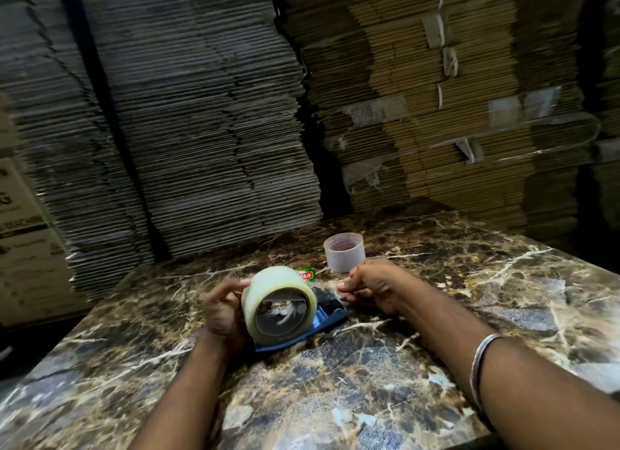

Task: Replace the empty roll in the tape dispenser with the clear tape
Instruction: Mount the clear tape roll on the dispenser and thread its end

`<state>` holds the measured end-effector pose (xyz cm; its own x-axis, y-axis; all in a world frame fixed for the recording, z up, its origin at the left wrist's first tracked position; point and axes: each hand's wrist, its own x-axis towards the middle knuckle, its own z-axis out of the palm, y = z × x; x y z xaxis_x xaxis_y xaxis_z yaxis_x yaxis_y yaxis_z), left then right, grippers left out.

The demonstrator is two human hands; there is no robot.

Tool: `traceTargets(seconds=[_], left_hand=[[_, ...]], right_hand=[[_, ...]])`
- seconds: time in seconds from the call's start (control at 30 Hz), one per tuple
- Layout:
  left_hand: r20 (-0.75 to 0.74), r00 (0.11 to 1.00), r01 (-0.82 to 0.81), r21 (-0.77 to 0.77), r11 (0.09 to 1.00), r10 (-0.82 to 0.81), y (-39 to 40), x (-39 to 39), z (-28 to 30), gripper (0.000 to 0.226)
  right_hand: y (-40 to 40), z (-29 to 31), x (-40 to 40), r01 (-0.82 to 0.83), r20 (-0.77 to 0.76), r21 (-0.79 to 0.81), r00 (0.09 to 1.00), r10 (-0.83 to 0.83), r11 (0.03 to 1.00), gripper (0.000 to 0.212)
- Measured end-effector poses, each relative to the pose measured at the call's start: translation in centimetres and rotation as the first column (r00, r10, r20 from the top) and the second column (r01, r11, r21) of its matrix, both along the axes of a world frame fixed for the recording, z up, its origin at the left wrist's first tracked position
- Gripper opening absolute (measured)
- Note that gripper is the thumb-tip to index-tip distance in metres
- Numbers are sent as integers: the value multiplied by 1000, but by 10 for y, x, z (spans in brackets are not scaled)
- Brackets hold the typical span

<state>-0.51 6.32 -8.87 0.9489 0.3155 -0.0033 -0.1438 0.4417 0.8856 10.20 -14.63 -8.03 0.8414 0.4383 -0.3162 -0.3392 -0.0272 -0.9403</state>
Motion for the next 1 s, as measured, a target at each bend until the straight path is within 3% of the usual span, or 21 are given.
traceTargets(seconds=[0.13, 0.27, 0.3, 0.37, 0.7, 0.87, 1.0], left_hand=[[25, 1000, -17, 19, 1000, 17, -5, 1, 0, 64], [58, 996, -63, 12, 998, 62, -11, -1, 3, 19], [55, 995, -79, -3, 997, 79, -10, 0, 3, 18], [42, 995, -93, -11, 996, 93, -9, 0, 2, 29], [-10, 996, -89, -28, 996, 89, -9, 1, 4, 30], [12, 998, -59, -25, 998, 60, -11, 3, 3, 50], [20, 998, -64, -14, 998, 64, -11, 3, 3, 48]], right_hand=[[2, -1, -2, 10, 61, -39, 998, -8, 999, 22], [5, -7, 0, 37, 119, -83, 992, -27, 996, 24], [7, -8, 1, 41, 136, -99, 990, -27, 994, 24], [9, -10, 1, 48, 186, -150, 982, -20, 988, 25], [11, -15, 6, 154, 395, -361, 919, 2, 920, 13], [15, -17, 7, 204, 509, -443, 859, 57, 873, 13], [13, -16, 6, 146, 497, -470, 859, 125, 870, 23]])
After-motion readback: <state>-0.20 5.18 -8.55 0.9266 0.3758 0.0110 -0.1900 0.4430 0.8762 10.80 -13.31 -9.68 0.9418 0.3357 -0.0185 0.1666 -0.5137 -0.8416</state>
